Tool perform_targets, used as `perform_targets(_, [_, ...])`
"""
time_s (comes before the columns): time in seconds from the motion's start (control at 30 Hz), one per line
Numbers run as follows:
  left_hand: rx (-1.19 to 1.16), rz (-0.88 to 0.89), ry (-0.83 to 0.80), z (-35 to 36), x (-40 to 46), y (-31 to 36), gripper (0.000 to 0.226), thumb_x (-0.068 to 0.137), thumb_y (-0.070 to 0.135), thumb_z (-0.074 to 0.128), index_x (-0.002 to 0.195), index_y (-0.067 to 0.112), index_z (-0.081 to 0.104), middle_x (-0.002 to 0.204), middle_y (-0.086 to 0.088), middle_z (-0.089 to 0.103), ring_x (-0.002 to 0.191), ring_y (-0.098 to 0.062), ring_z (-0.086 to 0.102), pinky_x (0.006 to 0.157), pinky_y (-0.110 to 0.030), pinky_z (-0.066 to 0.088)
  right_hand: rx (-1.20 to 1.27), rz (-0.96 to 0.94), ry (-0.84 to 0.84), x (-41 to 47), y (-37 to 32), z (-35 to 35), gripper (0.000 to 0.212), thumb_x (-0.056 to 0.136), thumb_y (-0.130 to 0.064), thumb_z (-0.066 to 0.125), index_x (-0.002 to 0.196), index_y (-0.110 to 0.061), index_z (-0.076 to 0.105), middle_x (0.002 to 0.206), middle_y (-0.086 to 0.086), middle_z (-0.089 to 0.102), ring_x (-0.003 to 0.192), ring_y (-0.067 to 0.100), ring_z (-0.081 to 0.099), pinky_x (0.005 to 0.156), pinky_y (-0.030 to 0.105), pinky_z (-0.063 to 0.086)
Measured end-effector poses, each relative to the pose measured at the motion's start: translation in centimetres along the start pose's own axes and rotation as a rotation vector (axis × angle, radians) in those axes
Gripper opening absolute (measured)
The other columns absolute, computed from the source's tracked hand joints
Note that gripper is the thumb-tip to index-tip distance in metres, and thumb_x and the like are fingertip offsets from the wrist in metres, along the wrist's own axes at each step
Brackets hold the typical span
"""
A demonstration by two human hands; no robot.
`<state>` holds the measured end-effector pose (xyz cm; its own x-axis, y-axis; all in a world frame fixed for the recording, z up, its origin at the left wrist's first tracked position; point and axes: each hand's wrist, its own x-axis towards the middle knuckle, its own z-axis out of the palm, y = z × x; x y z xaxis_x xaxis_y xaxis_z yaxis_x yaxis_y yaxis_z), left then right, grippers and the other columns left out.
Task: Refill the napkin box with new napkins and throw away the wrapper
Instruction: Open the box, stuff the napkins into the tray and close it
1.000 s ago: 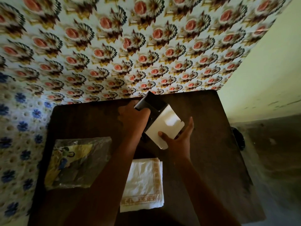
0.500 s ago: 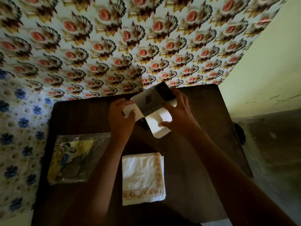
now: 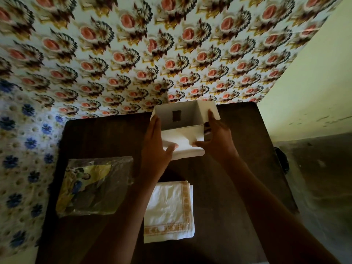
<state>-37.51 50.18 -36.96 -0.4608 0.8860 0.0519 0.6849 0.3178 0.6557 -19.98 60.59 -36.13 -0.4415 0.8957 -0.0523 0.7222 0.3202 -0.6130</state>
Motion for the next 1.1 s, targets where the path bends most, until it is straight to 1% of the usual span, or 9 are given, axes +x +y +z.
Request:
perform_targets(0.1, [0.010, 0.051, 0.031, 0.5, 0.2, -0.7, 0.097, 0.085, 0.030, 0.081, 0.161, 0.018, 0.022, 0.169, -0.003, 0.021, 0.154, -0.023, 0.027, 0.120, -0.043, 0.038, -0.043, 0.018, 0.029, -0.6, 0.6, 1.0, 0.125, 0.068, -0.030, 0.092, 0.160, -0.021, 0.009, 0.151, 0.022, 0.028, 0.136, 0.036, 0.042, 0.107, 0.048, 0.046])
perform_targets(0.2, [-0.001, 0.060, 0.042, 0.8, 0.7, -1.0, 0.096, 0.085, 0.027, 0.081, 0.160, 0.015, 0.024, 0.169, -0.005, 0.023, 0.154, -0.024, 0.028, 0.121, -0.044, 0.037, -0.021, 0.051, 0.168, -0.5, 0.7, 1.3, 0.108, 0.064, -0.039, 0.092, 0.153, -0.030, 0.031, 0.145, 0.018, 0.030, 0.130, 0.036, 0.040, 0.104, 0.043, 0.049])
perform_targets(0.33, [-0.163, -0.062, -0.014, 1.0, 1.6, -1.4, 0.099, 0.081, 0.022, 0.084, 0.161, 0.019, 0.025, 0.158, -0.008, 0.046, 0.143, -0.026, 0.047, 0.111, -0.047, 0.049, 0.151, -0.004, 0.168, 0.4, 0.9, 1.6, 0.089, 0.069, -0.025, 0.091, 0.145, -0.016, 0.046, 0.146, 0.011, 0.044, 0.130, 0.020, 0.047, 0.097, 0.016, 0.050])
perform_targets(0.53, [-0.192, -0.113, -0.026, 0.6, 2.2, -1.6, 0.084, 0.080, 0.019, 0.085, 0.152, 0.018, 0.043, 0.141, -0.010, 0.063, 0.126, -0.028, 0.063, 0.095, -0.045, 0.060, 0.315, 0.075, 0.129, 0.3, 0.0, 2.8, 0.080, 0.073, -0.021, 0.088, 0.142, -0.014, 0.049, 0.131, 0.007, 0.066, 0.117, 0.021, 0.067, 0.093, 0.036, 0.060])
perform_targets(0.7, [-0.205, -0.148, 0.010, 0.1, 1.2, -1.7, 0.066, 0.083, 0.030, 0.083, 0.141, 0.015, 0.056, 0.130, -0.010, 0.070, 0.115, -0.025, 0.070, 0.088, -0.040, 0.063, 0.320, 0.162, 0.112, -1.1, -0.2, 2.7, 0.064, 0.076, -0.024, 0.086, 0.133, -0.012, 0.059, 0.124, 0.005, 0.069, 0.103, 0.005, 0.060, 0.063, -0.008, 0.042])
perform_targets(0.83, [-0.191, -0.151, 0.013, 0.1, -0.1, -2.2, 0.059, 0.087, 0.027, 0.079, 0.140, 0.013, 0.058, 0.130, -0.011, 0.070, 0.115, -0.025, 0.070, 0.088, -0.044, 0.064, 0.297, 0.165, 0.157, -2.2, -0.6, 3.2, 0.055, 0.078, -0.025, 0.085, 0.127, -0.010, 0.064, 0.114, -0.002, 0.072, 0.099, 0.005, 0.064, 0.073, -0.012, 0.036])
perform_targets(0.9, [-0.200, -0.140, 0.024, 0.1, -0.3, -2.2, 0.054, 0.089, 0.024, 0.076, 0.139, 0.014, 0.059, 0.130, -0.010, 0.071, 0.115, -0.024, 0.071, 0.089, -0.044, 0.063, 0.299, 0.171, 0.190, -2.4, -0.7, 3.4, 0.053, 0.078, -0.023, 0.085, 0.126, -0.010, 0.066, 0.113, 0.001, 0.074, 0.094, 0.003, 0.065, 0.081, -0.002, 0.048])
perform_targets(1.0, [-0.211, -0.134, 0.049, 0.1, 0.1, -2.1, 0.049, 0.091, 0.024, 0.075, 0.136, 0.014, 0.061, 0.127, -0.009, 0.072, 0.114, -0.024, 0.071, 0.090, -0.044, 0.063, 0.266, 0.158, 0.206, -2.1, -0.9, 3.3, 0.050, 0.078, -0.024, 0.085, 0.123, -0.010, 0.067, 0.111, 0.004, 0.077, 0.089, 0.001, 0.064, 0.074, -0.009, 0.041])
perform_targets(1.1, [-0.198, -0.117, 0.053, 0.2, 0.5, -2.3, 0.050, 0.091, 0.025, 0.075, 0.137, 0.013, 0.060, 0.128, -0.011, 0.071, 0.115, -0.026, 0.071, 0.088, -0.043, 0.064, 0.290, 0.152, 0.174, -1.8, -0.8, 3.2, 0.050, 0.080, -0.024, 0.083, 0.126, -0.014, 0.064, 0.116, 0.001, 0.075, 0.094, -0.001, 0.064, 0.074, -0.003, 0.049])
